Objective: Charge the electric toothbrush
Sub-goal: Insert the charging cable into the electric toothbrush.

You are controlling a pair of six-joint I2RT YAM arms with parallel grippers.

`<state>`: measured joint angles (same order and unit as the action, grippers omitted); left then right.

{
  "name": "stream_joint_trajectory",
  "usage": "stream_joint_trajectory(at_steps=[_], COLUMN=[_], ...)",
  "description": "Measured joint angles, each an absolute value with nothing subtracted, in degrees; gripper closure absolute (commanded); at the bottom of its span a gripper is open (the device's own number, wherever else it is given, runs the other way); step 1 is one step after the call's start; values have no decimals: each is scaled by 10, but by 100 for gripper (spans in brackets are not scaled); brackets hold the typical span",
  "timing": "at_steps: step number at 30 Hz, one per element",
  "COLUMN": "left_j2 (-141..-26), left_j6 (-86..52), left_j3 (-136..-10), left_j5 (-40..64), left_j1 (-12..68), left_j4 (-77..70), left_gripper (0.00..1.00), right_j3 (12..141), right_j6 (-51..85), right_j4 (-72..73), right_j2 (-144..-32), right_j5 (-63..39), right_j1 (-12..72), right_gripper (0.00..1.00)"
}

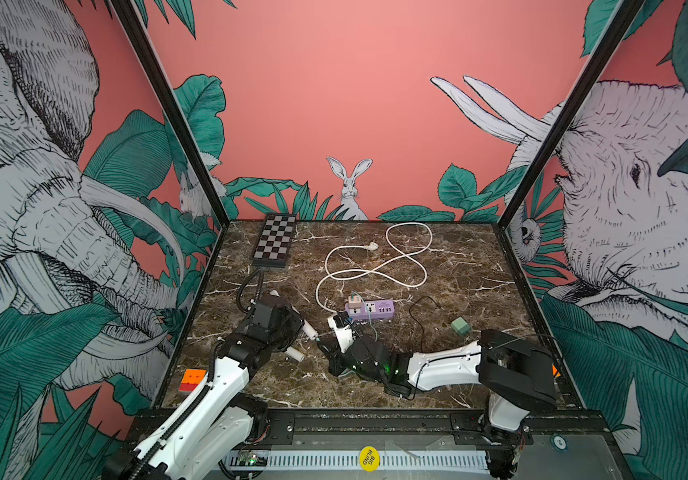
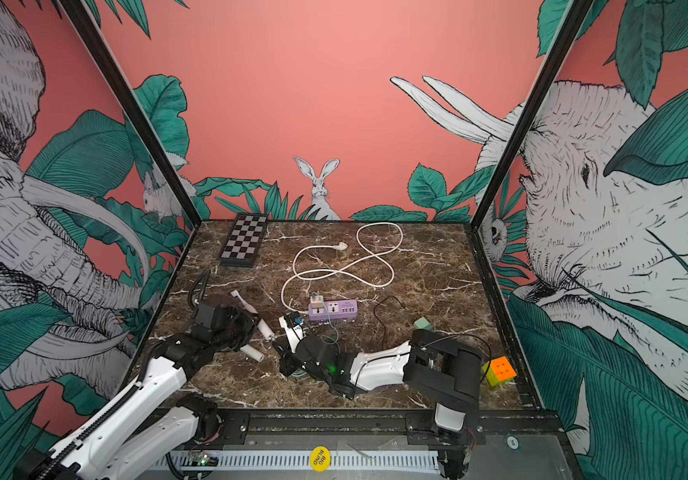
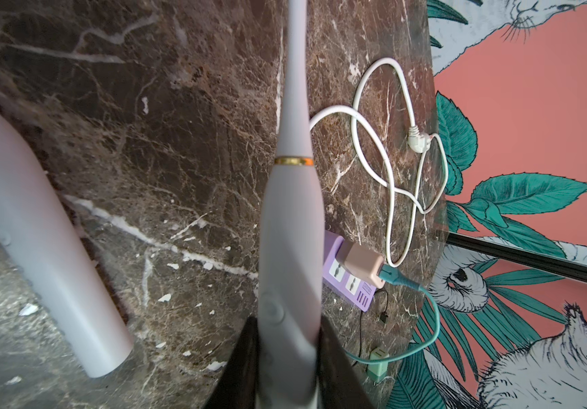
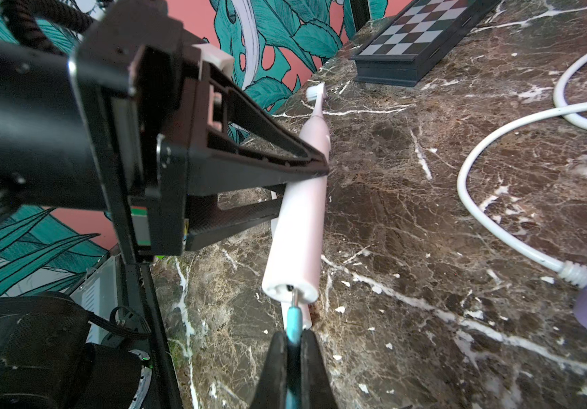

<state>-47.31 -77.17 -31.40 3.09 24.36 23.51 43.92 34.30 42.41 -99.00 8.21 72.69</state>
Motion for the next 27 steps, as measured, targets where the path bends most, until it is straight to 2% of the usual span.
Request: stream_joint_trajectory(at_steps=[27], left_j2=[-478], left_j6=[-769], left_j3=[-314], left_j5=[19], left_j1=[251], left_j4=[235], left_gripper=[100], right_j3=[448], right_j6=[343], right_j4=[404], right_j2=[-990], right_j5=[81], right_j1=[727], right_gripper=[100])
